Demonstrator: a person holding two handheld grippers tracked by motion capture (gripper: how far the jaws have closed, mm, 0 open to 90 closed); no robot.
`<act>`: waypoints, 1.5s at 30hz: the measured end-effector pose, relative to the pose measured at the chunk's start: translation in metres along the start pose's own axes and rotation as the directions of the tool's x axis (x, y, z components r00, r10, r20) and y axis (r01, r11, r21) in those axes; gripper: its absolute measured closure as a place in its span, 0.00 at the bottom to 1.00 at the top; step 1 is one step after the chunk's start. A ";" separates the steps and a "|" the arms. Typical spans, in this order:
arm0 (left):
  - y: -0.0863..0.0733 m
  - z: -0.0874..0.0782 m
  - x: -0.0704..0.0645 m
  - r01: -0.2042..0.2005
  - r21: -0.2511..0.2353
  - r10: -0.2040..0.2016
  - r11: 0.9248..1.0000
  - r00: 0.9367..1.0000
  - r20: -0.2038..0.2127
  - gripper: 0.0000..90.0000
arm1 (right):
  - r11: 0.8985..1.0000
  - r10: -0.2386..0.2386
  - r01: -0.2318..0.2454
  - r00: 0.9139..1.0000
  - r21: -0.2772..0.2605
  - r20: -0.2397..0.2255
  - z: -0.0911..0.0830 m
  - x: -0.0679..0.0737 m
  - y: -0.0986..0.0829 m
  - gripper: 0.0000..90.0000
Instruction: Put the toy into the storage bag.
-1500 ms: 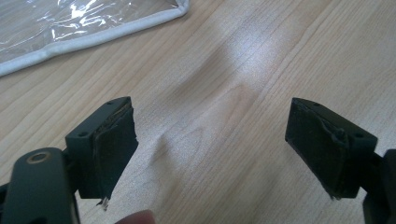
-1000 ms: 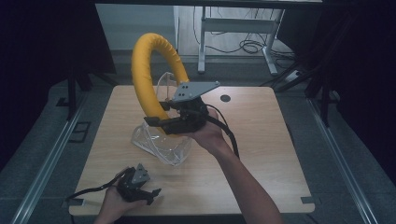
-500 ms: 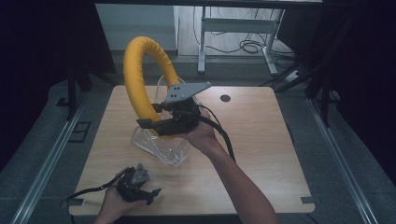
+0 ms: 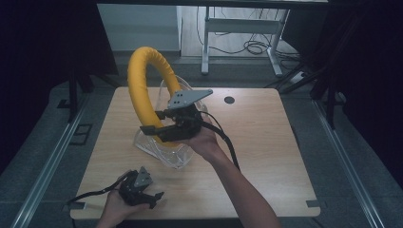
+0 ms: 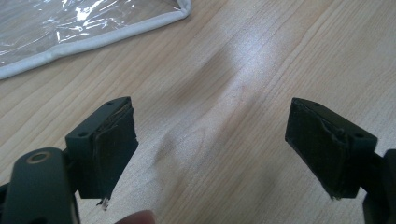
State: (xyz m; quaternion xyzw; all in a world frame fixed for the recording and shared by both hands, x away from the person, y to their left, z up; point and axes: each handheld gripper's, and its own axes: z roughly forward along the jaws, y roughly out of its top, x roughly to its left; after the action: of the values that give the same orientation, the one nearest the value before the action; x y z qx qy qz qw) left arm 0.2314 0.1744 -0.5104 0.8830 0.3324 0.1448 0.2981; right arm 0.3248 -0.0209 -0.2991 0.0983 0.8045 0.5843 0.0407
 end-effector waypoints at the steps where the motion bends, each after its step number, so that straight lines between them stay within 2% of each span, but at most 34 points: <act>1: 0.000 0.000 0.000 0.000 0.000 0.000 1.000 1.000 0.000 0.18 | 1.000 0.000 0.000 1.000 0.000 0.000 0.000 0.000 0.000 0.55; 33: 0.000 0.003 -0.001 -0.005 0.005 0.005 1.000 1.000 0.001 0.18 | 0.996 0.084 -0.084 0.996 0.001 -0.025 0.010 -0.012 -0.042 0.55; 45: 0.000 0.005 -0.002 -0.004 0.006 0.004 1.000 1.000 0.003 0.18 | 0.991 0.133 -0.133 0.991 -0.017 -0.031 0.012 -0.022 -0.061 0.55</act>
State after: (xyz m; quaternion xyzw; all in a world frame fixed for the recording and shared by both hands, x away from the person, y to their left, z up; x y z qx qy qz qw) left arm 0.2320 0.1716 -0.5143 0.8849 0.3305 0.1431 0.2955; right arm 0.3420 -0.0323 -0.3616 0.1426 0.7912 0.5947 -0.0094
